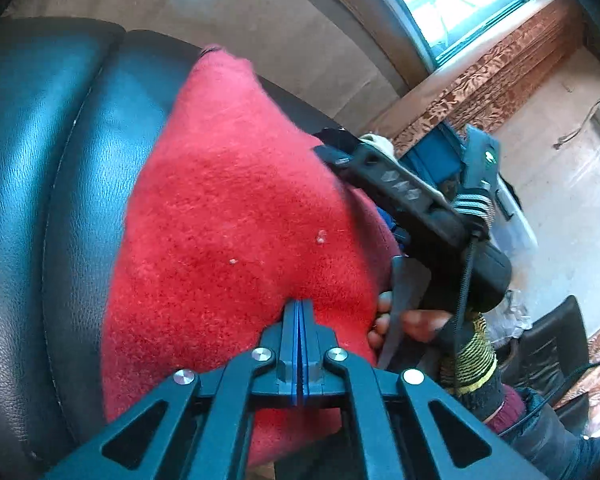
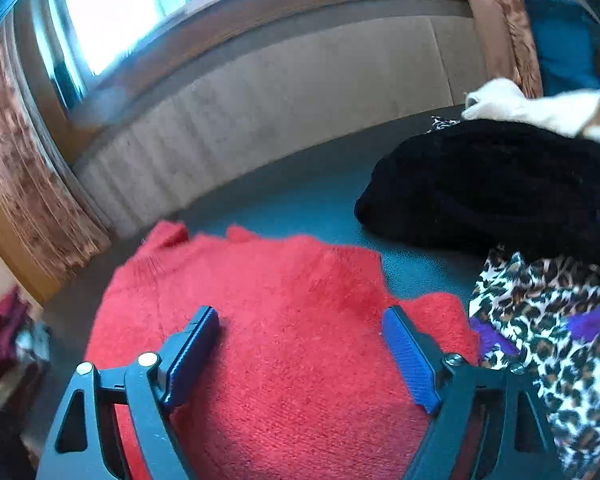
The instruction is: Fold clothes
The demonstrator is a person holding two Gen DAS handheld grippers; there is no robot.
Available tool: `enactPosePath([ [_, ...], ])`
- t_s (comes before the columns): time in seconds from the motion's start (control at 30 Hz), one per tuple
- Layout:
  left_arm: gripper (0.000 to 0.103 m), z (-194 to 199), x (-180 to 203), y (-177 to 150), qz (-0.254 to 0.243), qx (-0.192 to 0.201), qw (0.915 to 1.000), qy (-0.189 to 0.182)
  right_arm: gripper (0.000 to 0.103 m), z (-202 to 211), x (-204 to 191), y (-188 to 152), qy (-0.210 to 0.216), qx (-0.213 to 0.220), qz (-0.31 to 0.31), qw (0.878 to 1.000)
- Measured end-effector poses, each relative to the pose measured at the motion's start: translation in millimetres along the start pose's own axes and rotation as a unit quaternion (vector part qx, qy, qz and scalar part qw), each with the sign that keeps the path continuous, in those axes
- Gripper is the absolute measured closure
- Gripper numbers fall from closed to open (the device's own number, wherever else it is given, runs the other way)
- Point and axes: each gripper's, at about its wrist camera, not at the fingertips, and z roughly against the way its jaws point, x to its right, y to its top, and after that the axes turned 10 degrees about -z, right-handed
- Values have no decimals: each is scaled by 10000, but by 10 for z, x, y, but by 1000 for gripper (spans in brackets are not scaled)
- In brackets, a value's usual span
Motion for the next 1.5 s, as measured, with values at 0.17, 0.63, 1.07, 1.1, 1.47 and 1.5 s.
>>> enactPosePath([
  [0.17, 86, 162, 81, 137, -147, 245, 9994, 172, 9, -144, -116, 77, -186, -252, 267, 9992],
  [0.63, 88, -13, -82, 411, -240, 273, 9969, 697, 4, -290, -88, 222, 242, -555, 604, 9963],
  [1.07, 85, -10, 279, 314, -1079, 203, 9839, 1410, 0, -261, 4, 236, 472, -612, 462, 9959],
  [1.1, 85, -9, 268, 299, -1035, 251, 9846, 1388, 0, -264, -6, 238, 465, -609, 465, 9960],
  [1.47, 83, 284, 98, 801, -710, 861, 9891, 963, 0, -139, 489, 325, 1857, -327, -766, 9791],
  [1.5, 82, 280, 87, 905, -734, 902, 9885, 964, 0, -137, 493, 320, 1887, -319, -777, 9784],
])
